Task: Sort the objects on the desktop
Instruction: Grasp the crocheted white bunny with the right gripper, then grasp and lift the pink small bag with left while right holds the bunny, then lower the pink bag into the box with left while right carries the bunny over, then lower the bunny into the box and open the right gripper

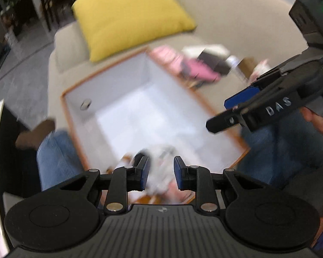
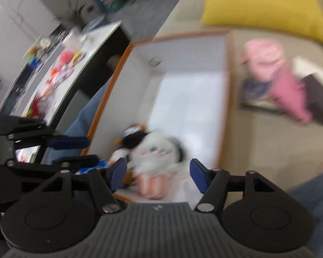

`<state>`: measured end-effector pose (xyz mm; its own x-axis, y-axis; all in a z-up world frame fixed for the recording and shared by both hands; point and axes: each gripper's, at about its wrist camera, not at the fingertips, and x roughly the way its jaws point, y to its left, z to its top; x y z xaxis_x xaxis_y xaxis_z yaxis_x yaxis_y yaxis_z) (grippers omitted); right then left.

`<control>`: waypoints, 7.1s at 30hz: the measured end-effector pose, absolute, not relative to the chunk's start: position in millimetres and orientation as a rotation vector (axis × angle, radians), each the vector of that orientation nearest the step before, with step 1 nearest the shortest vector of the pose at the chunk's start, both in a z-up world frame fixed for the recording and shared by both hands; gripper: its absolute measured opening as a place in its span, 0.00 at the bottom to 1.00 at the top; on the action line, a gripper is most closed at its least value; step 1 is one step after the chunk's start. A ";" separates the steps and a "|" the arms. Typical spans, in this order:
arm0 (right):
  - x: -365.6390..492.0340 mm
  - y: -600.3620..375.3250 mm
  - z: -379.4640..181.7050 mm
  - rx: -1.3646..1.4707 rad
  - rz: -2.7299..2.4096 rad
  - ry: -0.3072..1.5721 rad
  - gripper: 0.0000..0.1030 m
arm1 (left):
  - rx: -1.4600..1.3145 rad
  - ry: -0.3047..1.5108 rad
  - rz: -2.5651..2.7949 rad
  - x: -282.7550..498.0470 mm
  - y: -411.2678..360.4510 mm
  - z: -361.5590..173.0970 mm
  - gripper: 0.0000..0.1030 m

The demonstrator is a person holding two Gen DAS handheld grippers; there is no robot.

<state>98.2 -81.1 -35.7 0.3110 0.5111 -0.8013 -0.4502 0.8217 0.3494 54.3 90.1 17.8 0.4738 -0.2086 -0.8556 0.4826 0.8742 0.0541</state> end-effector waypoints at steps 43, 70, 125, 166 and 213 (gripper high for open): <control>214.2 -289.2 -107.7 -0.038 0.398 1.156 0.51 | 0.308 0.981 -0.539 209.3 -48.1 -27.0 0.34; 312.8 -260.7 -90.4 0.105 0.295 1.037 0.49 | 0.944 1.008 -0.748 301.6 -88.2 -92.7 0.40; 263.4 -274.0 -50.8 0.104 0.216 0.930 0.33 | 0.418 0.714 -0.644 269.0 -24.1 11.7 0.06; 135.2 -60.9 -46.3 -0.003 0.636 1.275 0.29 | -0.027 0.686 -0.511 102.1 142.1 -0.1 0.05; 188.5 -125.5 -52.8 -0.045 0.530 1.141 0.44 | -0.179 0.901 -0.645 177.4 93.8 -44.1 0.05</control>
